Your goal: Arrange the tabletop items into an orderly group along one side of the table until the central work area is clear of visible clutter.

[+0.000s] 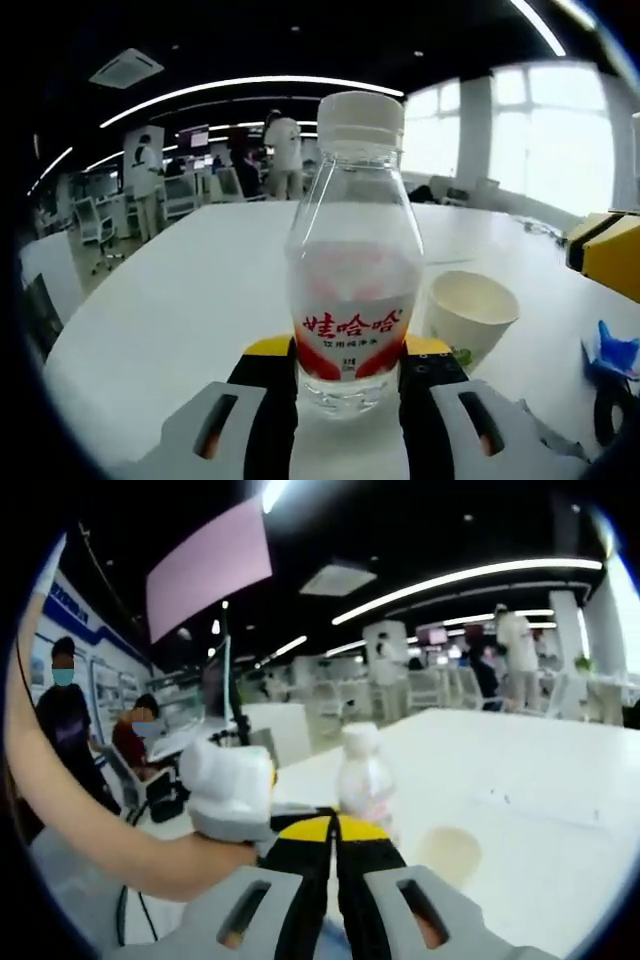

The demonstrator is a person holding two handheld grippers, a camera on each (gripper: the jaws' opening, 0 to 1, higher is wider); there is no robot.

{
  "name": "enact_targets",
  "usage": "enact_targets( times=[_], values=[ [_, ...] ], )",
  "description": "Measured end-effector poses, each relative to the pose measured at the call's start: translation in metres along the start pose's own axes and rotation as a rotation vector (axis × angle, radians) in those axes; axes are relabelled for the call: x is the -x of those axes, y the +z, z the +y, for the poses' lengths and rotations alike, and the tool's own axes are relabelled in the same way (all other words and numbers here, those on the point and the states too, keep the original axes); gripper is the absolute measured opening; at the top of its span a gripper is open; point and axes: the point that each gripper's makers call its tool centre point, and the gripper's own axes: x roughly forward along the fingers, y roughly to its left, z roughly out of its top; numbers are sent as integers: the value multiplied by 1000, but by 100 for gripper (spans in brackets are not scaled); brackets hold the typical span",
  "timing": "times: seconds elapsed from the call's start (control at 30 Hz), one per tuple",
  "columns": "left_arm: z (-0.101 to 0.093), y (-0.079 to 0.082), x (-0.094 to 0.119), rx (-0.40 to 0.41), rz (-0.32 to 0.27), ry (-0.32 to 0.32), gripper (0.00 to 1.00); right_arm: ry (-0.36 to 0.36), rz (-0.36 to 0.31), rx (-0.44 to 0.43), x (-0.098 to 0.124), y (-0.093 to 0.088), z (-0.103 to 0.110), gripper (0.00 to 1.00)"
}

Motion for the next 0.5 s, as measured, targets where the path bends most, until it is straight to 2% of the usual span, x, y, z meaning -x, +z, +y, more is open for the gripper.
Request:
enact_targets(
  times=[0.17, 0.27, 0.5],
  values=[
    [0, 0, -1, -10, -11, 6, 36, -21, 13, -19, 15, -11, 5, 0],
    [0, 0, -1, -15, -13, 6, 37, -54, 5, -61, 31, -16, 4, 0],
    [0, 1, -3, -11, 1, 14, 38, -103, -18, -109, 56, -16, 3, 0]
  ],
)
